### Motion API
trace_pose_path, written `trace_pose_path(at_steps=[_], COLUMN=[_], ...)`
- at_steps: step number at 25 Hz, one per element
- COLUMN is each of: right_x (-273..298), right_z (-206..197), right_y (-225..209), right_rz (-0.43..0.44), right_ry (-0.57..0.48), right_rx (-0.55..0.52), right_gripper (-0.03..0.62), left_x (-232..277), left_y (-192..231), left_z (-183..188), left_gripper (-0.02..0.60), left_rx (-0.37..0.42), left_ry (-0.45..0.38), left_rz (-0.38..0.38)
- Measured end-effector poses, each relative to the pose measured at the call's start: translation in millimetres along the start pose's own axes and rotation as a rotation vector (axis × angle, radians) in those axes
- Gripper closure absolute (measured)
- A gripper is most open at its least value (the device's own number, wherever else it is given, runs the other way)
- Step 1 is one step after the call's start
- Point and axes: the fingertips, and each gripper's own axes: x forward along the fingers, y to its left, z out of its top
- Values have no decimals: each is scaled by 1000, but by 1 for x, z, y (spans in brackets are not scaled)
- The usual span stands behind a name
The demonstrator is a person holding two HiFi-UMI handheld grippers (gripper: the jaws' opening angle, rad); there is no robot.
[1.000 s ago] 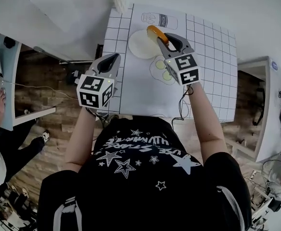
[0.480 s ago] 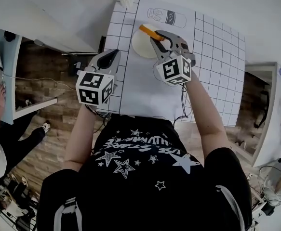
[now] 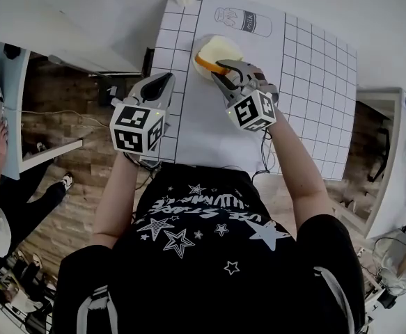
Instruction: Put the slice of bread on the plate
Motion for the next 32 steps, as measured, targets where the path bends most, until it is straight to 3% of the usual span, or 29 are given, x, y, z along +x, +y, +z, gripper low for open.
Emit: trace_pose_path(at_steps=[6, 11, 20, 27, 32], right_x=[13, 22, 21, -2, -28], right_z=[-8, -20, -27, -3, 26], right_y=[31, 50, 39, 32, 25], right_rz=[93, 112, 13, -76, -182], right_ry=[71, 143, 223, 191, 148], right_rx=[-16, 11, 110, 177, 295], right_gripper=[476, 457, 456, 456, 456], left_x=[-6, -11, -25, -44, -62], left_y=[1, 3, 8, 7, 6], left_z=[-7, -10, -10, -4, 2], left_gripper=[574, 574, 574, 574, 574], left_rx=[4, 10, 20, 39, 59], left_ry=[16, 21, 8, -23, -59], left_rz=[-13, -19, -30, -55, -97])
